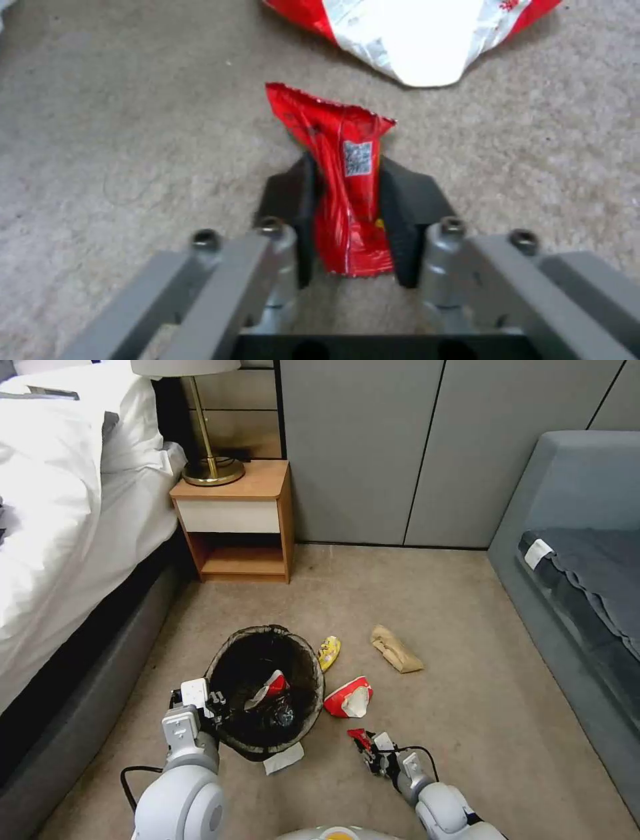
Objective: Pick up the trash bin, then pick up the garbage from the floor and place it into the trash bin.
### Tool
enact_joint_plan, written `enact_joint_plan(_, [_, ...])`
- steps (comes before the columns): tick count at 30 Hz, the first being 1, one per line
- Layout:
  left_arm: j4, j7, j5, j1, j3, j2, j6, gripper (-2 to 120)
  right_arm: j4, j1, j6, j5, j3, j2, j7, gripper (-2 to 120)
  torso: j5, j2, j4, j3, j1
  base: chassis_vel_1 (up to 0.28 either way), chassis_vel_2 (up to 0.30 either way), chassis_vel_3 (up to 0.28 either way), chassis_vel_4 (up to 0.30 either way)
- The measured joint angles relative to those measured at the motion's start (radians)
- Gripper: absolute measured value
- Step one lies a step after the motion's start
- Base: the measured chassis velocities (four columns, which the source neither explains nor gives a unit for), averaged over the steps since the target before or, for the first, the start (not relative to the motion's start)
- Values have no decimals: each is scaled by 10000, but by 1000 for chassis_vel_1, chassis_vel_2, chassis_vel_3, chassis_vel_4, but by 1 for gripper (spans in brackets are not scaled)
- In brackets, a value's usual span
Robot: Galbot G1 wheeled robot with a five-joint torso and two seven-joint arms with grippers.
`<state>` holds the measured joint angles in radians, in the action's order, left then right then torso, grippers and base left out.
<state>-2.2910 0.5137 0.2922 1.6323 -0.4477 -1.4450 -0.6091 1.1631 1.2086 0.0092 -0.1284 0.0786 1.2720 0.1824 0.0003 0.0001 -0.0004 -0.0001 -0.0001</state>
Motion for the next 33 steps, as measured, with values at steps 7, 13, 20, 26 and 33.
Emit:
enact_joint_plan(7, [-1,4,-1,-12,6,-13,1,0,-224,-68,260,37,-15,45,85,0,-5,0,10,-1,0,0,0,0,0])
enact_joint_plan(13, [44,4,14,-73,7,1,3,0,-283,-103,372,35,-27,40,99,0,-3,0,4,0,0,0,0,0,0])
enact_joint_plan(20, [140,11,90,-125,-24,93,3,0,108,35,681,-43,46,-56,-207,0,8,-1,1,3,1,0,0,0,0])
enact_joint_plan(26, [250,11,135,-159,-27,159,3,0,1539,495,1053,-446,358,-262,-527,0,2,-1,3,3,0,0,0,0,0])
enact_joint_plan(33, [351,19,210,-105,85,250,3,0,4707,1269,2287,-1282,950,-529,-393,0,-4,-1,4,1,1,0,0,0,0])
